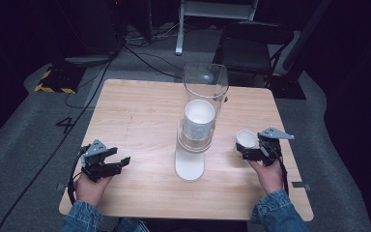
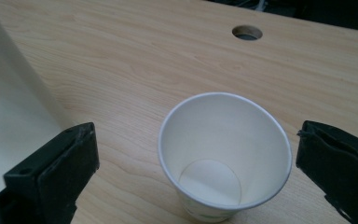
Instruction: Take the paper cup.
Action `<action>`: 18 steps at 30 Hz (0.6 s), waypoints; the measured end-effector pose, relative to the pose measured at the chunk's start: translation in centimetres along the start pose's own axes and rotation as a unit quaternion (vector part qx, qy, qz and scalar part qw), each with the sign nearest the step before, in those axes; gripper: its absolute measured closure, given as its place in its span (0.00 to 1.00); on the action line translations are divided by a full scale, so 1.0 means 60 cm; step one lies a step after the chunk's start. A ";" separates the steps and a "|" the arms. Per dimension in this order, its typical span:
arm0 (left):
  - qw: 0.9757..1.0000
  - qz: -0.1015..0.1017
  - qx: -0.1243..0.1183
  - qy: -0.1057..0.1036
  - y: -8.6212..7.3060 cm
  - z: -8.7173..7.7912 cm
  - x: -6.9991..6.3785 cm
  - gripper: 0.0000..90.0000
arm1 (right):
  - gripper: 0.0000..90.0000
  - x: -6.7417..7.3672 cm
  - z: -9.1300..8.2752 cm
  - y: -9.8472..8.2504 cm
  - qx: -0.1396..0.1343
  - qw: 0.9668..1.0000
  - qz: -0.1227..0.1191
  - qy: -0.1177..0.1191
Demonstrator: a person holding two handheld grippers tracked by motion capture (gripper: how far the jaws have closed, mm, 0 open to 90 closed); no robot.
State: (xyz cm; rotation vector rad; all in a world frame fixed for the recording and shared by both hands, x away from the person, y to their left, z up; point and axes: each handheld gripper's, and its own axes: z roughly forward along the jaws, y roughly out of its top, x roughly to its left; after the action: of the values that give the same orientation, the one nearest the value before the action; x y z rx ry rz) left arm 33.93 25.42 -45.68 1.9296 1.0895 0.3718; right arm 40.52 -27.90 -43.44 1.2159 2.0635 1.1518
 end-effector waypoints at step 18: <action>0.999 0.042 0.008 -0.016 0.010 0.000 -0.040 0.35 | 0.00 0.074 -0.070 0.002 -0.013 0.995 -0.013 0.100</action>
State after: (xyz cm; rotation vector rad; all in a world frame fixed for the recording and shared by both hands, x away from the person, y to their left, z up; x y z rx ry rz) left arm 32.86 23.33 -44.83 1.9936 0.9964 0.3765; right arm 35.30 -25.80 -41.06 1.0982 2.1950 1.3311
